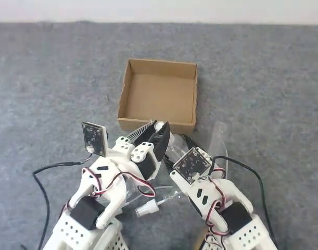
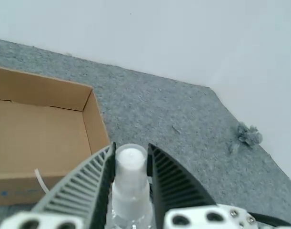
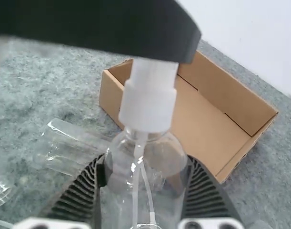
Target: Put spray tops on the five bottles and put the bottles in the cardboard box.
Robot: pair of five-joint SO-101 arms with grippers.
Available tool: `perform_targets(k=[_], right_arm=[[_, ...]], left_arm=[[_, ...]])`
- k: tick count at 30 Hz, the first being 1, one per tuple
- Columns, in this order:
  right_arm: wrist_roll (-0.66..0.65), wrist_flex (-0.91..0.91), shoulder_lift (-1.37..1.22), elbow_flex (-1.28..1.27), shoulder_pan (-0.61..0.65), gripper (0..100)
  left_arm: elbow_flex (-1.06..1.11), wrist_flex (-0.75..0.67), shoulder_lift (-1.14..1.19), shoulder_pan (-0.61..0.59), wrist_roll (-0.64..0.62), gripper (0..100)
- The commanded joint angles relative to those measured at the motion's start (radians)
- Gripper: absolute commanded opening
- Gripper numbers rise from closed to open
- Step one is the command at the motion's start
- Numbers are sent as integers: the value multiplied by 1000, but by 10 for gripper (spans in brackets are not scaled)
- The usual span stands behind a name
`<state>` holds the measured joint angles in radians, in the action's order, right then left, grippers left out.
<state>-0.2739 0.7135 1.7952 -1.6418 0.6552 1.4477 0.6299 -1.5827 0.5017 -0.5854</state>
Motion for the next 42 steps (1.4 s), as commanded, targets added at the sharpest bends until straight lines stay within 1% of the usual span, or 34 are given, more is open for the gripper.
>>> perform_targets(k=[1, 6, 11, 14, 18, 21, 29, 32, 37, 39, 42], right_arm=[[12, 18, 5, 114, -12, 55], [12, 67, 4, 158, -12, 54], [14, 71, -19, 173, -12, 54], [14, 70, -120, 230, -12, 54], [44, 61, -303, 316, -13, 54], [61, 59, -384, 359, -15, 54], [66, 47, -361, 361, -18, 54], [110, 19, -351, 342, -18, 54], [117, -16, -348, 311, -18, 54], [117, -16, -348, 308, -18, 54], [117, -16, -348, 308, -18, 54]], left_arm=[[-8, 3, 11, 8, 11, 13], [-7, 3, 11, 3, 11, 13], [-5, 3, 11, 6, 11, 13], [8, -6, 11, 8, 11, 13], [56, -89, 11, 2, 12, 13], [73, -110, 11, 2, 14, 13], [73, -109, 11, 5, 40, 13], [70, -109, 11, 2, 37, 15], [68, -107, 11, 2, 37, 17], [68, -107, 11, 2, 37, 46], [68, -106, 11, 0, 35, 148]])
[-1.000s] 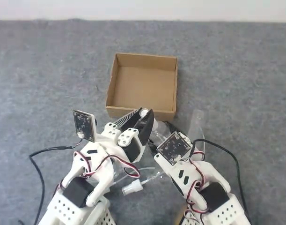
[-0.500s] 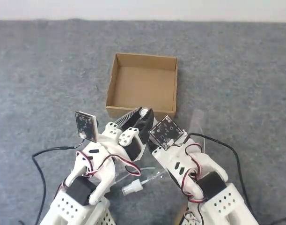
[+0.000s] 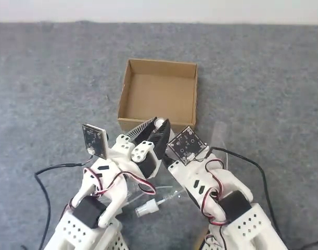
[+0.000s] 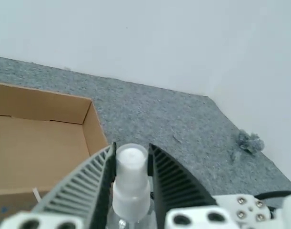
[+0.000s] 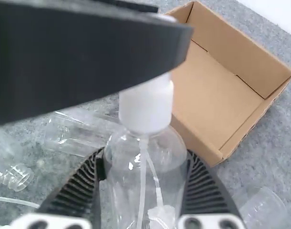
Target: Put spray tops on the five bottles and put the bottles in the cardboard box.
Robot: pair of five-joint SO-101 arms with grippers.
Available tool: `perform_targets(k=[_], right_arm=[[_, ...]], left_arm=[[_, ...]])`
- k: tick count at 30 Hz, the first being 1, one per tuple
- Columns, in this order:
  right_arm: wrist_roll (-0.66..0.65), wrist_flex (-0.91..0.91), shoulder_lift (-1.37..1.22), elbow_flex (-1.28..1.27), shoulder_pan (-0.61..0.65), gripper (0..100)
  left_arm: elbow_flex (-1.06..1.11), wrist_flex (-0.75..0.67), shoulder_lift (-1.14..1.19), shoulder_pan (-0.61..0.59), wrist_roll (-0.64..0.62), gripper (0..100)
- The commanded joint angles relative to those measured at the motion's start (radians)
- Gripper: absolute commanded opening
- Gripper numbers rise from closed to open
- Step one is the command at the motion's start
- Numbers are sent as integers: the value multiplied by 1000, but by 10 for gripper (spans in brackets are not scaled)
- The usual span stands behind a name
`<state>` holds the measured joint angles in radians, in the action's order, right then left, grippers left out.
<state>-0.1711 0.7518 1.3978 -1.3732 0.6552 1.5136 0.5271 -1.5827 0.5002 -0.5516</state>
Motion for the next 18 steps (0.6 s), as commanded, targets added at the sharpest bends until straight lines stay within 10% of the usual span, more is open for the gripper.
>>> perform_targets(k=[1, 18], right_arm=[[14, -54, 50, 38, -18, 54], [14, -54, 50, 35, -19, 54]], left_arm=[[5, 0, 11, 2, 0, 186], [-208, 302, 11, -64, -75, 260]])
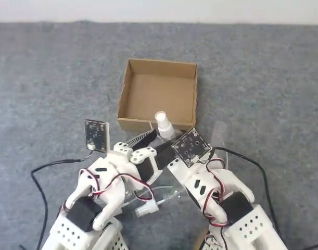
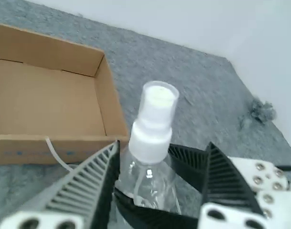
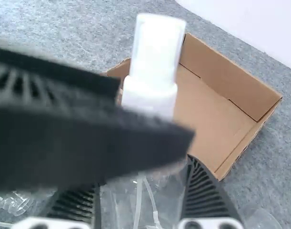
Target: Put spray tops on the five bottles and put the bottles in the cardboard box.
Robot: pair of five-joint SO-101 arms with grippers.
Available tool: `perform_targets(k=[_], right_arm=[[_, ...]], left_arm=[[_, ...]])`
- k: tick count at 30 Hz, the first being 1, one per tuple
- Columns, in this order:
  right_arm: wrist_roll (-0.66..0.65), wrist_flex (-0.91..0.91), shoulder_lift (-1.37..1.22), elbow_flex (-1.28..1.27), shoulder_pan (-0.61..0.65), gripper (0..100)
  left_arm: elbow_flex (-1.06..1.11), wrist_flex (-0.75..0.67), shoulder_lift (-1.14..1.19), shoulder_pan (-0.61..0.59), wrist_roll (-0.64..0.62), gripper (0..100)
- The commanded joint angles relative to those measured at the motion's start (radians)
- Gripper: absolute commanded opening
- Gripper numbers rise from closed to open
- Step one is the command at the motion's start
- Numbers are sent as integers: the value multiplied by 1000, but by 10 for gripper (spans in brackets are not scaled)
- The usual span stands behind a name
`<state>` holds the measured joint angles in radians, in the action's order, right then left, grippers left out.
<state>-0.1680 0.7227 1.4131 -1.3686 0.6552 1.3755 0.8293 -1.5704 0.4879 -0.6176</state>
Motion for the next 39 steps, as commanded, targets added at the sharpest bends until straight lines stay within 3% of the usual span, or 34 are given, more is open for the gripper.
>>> perform_targets(k=[1, 5, 11, 13, 16, 24, 30, 39], right_arm=[[11, -27, 35, 25, -19, 54], [11, -108, 35, -32, -36, 54], [18, -162, 35, -48, -114, 54], [20, -163, 35, -48, -128, 54], [20, -160, 35, -49, -133, 54], [20, -157, 35, -54, -133, 54], [18, -156, 35, -55, -136, 54], [20, -162, 35, -81, -191, 54]], left_arm=[[-79, 0, -2, -71, -9, 260], [-114, -2, -2, -175, -8, 258], [-163, -2, -2, -430, -6, 258], [-160, -2, 0, -473, 43, 258], [-157, 2, 8, -482, 124, 257], [-163, 23, 8, -491, 187, 163], [-163, 23, 11, -583, 298, 118], [-268, 118, 11, -635, 330, 100]])
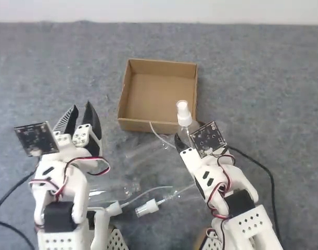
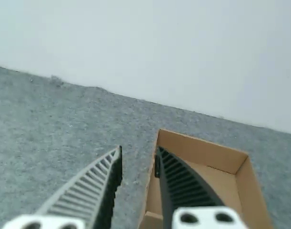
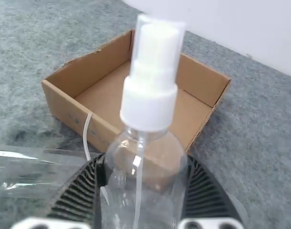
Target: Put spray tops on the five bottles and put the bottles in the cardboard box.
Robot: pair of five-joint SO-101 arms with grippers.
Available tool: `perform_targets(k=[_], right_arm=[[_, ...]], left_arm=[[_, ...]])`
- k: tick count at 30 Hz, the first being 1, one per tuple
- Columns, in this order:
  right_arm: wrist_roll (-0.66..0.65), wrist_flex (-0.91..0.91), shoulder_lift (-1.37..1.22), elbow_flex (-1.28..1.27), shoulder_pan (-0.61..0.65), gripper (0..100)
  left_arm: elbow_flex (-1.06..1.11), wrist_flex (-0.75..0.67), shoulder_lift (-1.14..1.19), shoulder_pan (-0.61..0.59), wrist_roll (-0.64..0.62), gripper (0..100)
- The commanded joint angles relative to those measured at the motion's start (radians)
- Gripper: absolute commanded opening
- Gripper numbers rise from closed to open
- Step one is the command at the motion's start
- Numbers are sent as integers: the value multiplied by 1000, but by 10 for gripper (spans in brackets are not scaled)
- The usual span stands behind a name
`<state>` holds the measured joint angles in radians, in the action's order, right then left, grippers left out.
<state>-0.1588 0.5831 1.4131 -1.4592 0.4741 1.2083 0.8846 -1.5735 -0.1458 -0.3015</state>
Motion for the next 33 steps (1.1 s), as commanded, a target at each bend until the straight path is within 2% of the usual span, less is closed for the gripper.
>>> perform_targets(k=[1, 6, 12, 17, 33], right_arm=[[11, -22, 35, 9, -10, 54], [9, -22, 35, 9, -13, 54], [2, -25, 35, 28, -16, 54], [6, -15, 35, 109, -16, 54], [0, 30, 22, 434, -10, 54]], left_arm=[[-107, 83, 14, -2, 35, 100], [-58, 133, 11, -26, 169, 100], [111, 51, 3, -141, 118, 100], [154, 28, 3, -204, 118, 100], [170, 29, 2, -204, 120, 101]])
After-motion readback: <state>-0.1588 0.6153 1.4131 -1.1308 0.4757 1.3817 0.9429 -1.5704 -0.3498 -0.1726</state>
